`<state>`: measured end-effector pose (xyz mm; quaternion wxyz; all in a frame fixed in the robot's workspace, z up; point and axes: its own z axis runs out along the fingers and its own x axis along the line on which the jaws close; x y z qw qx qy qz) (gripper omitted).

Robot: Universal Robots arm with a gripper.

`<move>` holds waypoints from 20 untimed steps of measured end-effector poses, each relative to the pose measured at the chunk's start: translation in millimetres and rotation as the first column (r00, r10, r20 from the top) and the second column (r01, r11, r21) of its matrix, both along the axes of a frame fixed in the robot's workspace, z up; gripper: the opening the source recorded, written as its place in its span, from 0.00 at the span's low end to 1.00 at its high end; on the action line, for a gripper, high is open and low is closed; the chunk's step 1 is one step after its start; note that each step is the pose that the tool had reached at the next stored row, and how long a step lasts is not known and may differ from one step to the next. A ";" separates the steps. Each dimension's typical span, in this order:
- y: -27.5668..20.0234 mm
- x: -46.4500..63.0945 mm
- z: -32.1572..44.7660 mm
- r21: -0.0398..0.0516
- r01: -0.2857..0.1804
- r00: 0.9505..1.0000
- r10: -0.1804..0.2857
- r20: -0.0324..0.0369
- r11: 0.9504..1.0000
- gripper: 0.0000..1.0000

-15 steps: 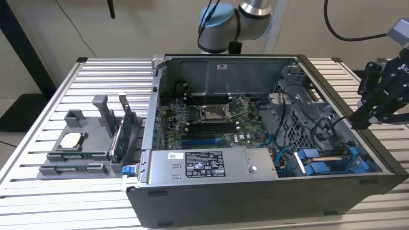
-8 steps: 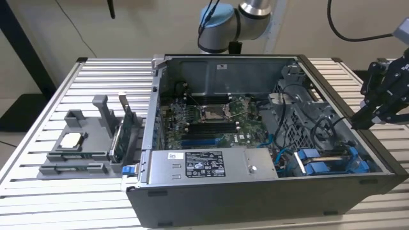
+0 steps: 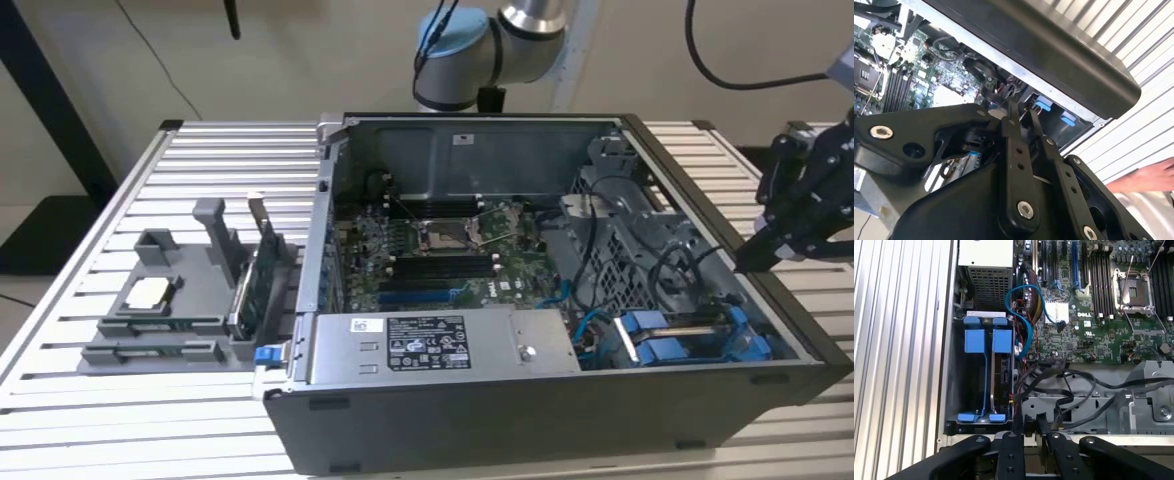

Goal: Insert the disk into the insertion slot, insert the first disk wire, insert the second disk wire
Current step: 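Insert the second disk wire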

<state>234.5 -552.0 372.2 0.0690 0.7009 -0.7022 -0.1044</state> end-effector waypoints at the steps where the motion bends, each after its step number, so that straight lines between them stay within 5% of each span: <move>1: -0.4 0.0 -0.1 0.000 0.000 1.000 0.000 -0.002 1.000 0.25; 2: -0.6 0.0 -0.3 0.000 0.000 1.000 0.000 -0.003 1.000 0.17; 20: -2.3 0.0 -0.6 0.000 0.000 1.000 0.000 -0.008 1.000 0.16</move>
